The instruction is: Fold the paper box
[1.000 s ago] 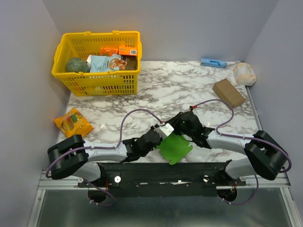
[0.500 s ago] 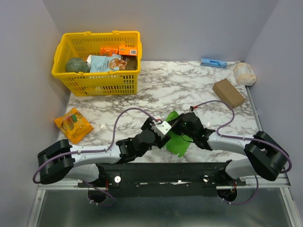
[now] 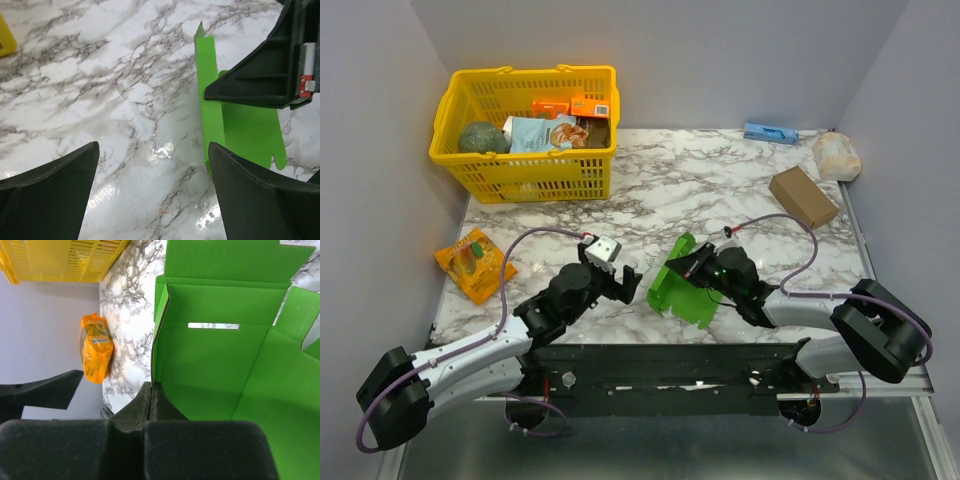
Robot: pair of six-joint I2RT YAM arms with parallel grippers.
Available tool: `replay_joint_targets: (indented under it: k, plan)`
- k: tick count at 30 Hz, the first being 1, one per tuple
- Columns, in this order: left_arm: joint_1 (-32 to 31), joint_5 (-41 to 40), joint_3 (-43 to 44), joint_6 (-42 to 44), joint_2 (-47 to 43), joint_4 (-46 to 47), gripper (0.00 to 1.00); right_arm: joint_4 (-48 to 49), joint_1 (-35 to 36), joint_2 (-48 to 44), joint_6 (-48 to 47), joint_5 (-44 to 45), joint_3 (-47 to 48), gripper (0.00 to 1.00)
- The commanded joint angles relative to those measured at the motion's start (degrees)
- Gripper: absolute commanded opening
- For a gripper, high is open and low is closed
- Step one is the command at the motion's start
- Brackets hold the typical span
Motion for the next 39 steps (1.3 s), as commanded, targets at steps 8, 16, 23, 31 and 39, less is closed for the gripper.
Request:
replay_joint_targets:
  k: [8, 16, 23, 31, 39]
  plan:
    - [2.70, 11.01, -1.00, -4.85, 4.57, -1.39, 0.99, 18.11, -3.85, 4.75, -3.52, -8.14, -8.53, 0.00]
    - [2.79, 0.84, -1.44, -11.42, 8.61, -4.89, 0.99, 27.17, -5.87, 9.50, -1.68, -11.66, -10.99, 0.00]
    - [2.35, 1.78, -0.30, -16.19, 16.43, -6.04, 0.94, 26.03, -5.87, 7.83, -1.85, -11.66, -10.82, 0.00]
    - [-8.18, 3.55, 1.54, -17.77, 27.50, 3.53, 0.92, 25.24, -5.96, 7.04, -2.47, -10.87, -10.99, 0.00]
    - [-10.48, 3.02, 2.51, -19.26, 30.06, 12.85, 0.90, 24.54, -5.96, 5.99, -2.38, -10.08, -11.52, 0.00]
